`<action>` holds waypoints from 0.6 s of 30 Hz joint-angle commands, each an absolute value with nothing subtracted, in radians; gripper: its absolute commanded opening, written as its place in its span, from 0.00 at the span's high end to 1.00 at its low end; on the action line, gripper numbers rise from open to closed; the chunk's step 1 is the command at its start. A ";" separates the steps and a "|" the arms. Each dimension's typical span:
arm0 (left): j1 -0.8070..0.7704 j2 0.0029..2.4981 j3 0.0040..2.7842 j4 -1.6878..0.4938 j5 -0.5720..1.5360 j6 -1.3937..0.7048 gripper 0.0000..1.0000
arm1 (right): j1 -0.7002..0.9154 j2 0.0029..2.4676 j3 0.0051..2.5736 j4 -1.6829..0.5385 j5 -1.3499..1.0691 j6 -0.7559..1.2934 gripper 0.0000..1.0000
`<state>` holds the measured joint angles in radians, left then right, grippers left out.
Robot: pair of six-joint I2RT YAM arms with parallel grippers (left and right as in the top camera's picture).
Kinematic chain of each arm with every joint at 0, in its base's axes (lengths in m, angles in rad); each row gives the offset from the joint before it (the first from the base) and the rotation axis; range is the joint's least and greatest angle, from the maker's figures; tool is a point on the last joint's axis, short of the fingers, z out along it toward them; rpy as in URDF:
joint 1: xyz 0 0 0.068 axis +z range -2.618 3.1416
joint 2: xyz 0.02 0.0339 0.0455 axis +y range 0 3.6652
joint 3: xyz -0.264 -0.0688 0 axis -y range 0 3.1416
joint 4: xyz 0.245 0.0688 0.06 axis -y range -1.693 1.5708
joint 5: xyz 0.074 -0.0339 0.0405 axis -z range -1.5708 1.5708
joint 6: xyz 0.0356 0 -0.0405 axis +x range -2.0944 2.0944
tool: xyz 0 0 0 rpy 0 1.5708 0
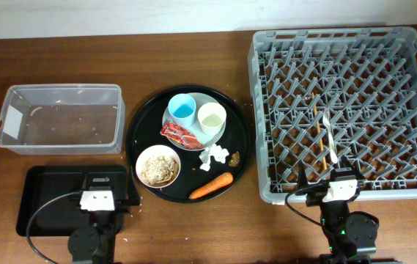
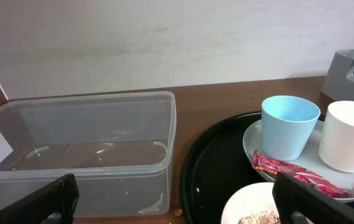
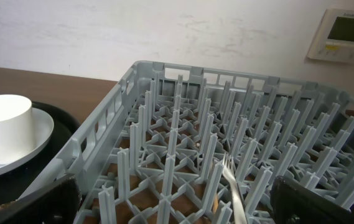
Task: Sort waste into correct bins and load items into the dishwasher rack
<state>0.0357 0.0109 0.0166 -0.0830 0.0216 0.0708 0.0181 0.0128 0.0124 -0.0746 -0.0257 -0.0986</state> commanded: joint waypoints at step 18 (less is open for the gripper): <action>0.033 0.014 0.009 -0.083 0.022 0.065 0.01 | 0.010 0.003 0.006 -0.076 -0.034 -0.097 0.01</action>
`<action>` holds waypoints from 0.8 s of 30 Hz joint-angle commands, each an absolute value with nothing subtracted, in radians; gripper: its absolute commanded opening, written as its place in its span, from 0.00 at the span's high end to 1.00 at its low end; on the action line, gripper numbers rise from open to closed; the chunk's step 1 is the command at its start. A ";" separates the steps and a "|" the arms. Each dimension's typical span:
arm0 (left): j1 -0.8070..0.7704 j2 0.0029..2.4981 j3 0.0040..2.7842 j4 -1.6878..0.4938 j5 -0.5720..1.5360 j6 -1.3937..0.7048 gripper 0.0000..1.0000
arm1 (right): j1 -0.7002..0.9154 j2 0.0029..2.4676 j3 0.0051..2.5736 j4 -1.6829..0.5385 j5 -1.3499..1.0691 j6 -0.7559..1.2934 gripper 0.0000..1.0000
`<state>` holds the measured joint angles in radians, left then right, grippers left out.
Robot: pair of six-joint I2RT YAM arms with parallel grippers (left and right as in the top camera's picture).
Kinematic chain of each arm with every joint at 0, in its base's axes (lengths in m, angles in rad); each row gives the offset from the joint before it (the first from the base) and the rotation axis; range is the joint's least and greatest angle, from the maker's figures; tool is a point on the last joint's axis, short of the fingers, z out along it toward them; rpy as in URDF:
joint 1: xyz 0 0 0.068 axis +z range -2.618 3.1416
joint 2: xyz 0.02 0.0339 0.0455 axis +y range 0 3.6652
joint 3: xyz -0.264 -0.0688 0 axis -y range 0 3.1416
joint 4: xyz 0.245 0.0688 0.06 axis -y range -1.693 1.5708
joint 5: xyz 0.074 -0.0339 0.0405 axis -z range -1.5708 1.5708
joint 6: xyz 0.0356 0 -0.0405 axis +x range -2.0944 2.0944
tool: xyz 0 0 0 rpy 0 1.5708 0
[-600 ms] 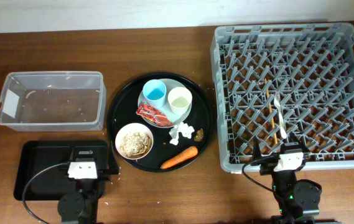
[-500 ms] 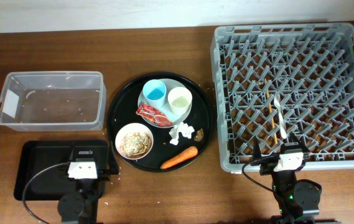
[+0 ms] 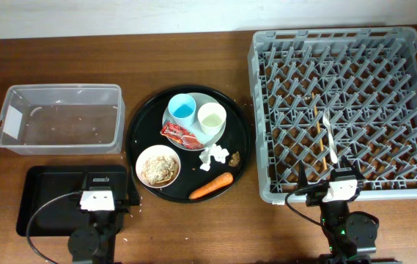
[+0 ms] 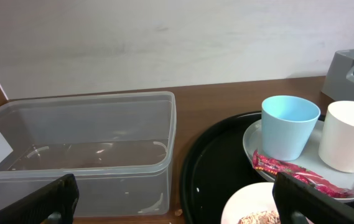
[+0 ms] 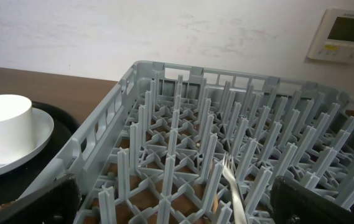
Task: Sort waste into correct bins and load items into the dishwasher rack
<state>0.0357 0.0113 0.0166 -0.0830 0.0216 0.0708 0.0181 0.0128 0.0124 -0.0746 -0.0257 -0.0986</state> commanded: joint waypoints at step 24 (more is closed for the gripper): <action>0.033 0.014 0.034 -0.081 0.057 0.064 0.01 | 0.010 0.003 0.006 -0.075 -0.034 -0.097 0.01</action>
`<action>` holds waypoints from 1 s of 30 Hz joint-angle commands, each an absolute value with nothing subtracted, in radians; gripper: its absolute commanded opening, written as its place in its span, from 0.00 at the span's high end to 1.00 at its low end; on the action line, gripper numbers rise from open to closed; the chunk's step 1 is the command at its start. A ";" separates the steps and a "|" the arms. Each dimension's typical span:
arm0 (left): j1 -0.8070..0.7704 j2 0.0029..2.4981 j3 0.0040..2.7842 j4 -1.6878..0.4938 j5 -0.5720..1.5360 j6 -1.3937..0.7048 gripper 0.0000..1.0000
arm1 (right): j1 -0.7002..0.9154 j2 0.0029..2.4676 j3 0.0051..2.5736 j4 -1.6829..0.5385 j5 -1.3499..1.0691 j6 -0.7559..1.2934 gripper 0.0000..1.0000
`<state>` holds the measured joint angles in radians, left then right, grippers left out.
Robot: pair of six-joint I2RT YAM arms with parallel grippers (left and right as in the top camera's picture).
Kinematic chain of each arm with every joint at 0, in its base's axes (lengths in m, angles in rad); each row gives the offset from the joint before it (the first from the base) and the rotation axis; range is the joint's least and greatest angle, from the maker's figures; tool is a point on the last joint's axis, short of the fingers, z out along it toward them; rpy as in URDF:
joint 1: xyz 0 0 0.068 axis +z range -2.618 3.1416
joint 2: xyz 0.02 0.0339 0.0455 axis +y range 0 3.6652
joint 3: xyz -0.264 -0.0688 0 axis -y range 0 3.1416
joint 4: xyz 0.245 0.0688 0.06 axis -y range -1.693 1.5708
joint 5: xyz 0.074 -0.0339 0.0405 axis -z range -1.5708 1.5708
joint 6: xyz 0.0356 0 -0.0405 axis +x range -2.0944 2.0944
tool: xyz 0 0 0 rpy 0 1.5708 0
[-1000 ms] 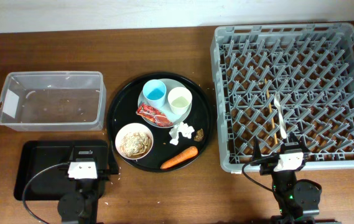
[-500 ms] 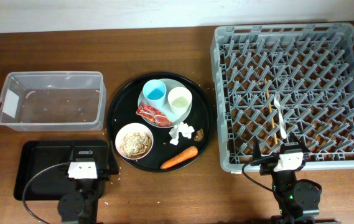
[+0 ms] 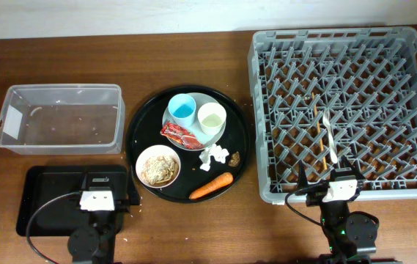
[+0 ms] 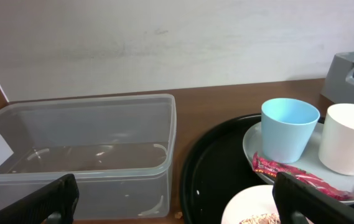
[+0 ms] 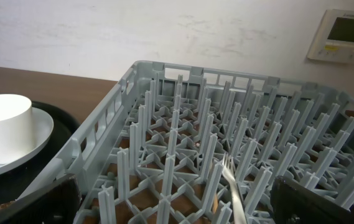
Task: Sort waste into correct bins and load items into the dishwasher rack
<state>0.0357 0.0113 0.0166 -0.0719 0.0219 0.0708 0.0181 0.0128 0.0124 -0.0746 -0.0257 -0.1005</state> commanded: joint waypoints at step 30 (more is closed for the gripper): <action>-0.432 1.723 1.408 -0.930 -0.094 -0.531 0.32 | 0.010 0.004 0.006 -0.076 -0.034 -0.097 0.01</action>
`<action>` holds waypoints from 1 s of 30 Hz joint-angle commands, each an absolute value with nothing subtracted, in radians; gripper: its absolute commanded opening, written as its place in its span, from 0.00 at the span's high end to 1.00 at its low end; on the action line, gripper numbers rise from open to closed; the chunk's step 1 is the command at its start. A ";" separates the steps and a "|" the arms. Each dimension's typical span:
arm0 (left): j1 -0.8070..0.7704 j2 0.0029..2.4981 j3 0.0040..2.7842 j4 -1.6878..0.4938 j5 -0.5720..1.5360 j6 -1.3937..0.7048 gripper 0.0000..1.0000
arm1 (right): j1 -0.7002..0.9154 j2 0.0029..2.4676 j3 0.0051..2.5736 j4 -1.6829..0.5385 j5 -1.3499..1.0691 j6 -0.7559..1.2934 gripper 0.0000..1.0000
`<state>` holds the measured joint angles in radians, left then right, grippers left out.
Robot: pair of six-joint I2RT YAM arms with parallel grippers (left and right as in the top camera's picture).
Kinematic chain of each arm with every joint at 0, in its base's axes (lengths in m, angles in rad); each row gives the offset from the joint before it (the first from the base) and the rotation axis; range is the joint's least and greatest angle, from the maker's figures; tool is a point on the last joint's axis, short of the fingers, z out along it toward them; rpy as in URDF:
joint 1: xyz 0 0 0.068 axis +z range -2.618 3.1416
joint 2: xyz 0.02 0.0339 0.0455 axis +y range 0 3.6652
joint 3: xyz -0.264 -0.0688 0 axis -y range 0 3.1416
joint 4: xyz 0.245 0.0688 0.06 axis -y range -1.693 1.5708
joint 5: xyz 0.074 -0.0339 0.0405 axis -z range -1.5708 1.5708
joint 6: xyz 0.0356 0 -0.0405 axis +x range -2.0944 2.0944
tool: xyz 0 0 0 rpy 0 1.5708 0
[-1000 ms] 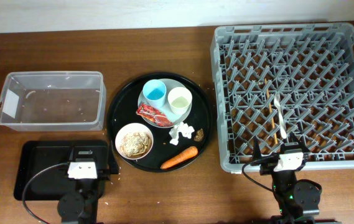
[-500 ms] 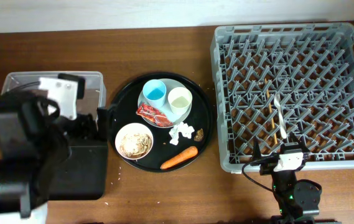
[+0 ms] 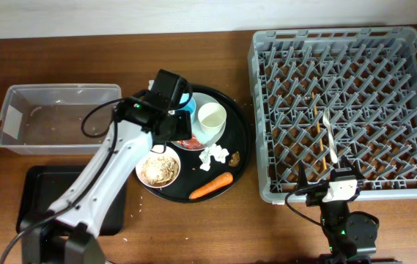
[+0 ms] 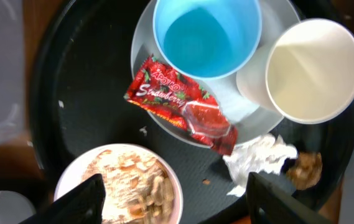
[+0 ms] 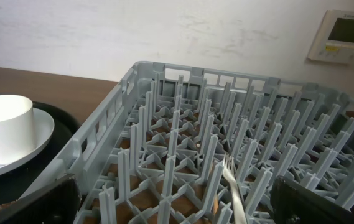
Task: Sort waste into correct bins and load items into the dishwasher rack
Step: 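Reach the left gripper to the red snack wrapper and grasp it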
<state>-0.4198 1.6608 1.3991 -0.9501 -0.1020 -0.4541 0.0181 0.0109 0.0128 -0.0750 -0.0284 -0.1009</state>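
Note:
My left gripper hangs open over the round black tray, its fingers spread wide with nothing between them. Below it, in the left wrist view, lie a red strawberry wrapper, a blue cup and a white cup on a pale plate, a bowl of food, a crumpled napkin and a brown scrap. A carrot lies at the tray's front. The grey dishwasher rack holds a fork. My right gripper rests open at the rack's front edge.
A clear plastic bin stands at the left, and a black rectangular bin sits in front of it. A thin wooden stick lies in the rack beside the fork. A wall runs behind the table.
My left arm has left its rest over the black bin and now reaches over the round tray, gripper pointing down at the red wrapper. The right arm has not moved.
At the two oldest moments both arms rested at the table's front, grippers open. Then the left wrist view had shifted slightly. Now the left gripper is open above the wrapper and cups on the tray; nothing on the table has moved.

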 commanded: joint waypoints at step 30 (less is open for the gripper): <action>-0.475 1.997 1.401 -0.807 -0.136 -0.637 0.68 | 0.010 0.004 0.006 -0.076 -0.034 -0.097 0.01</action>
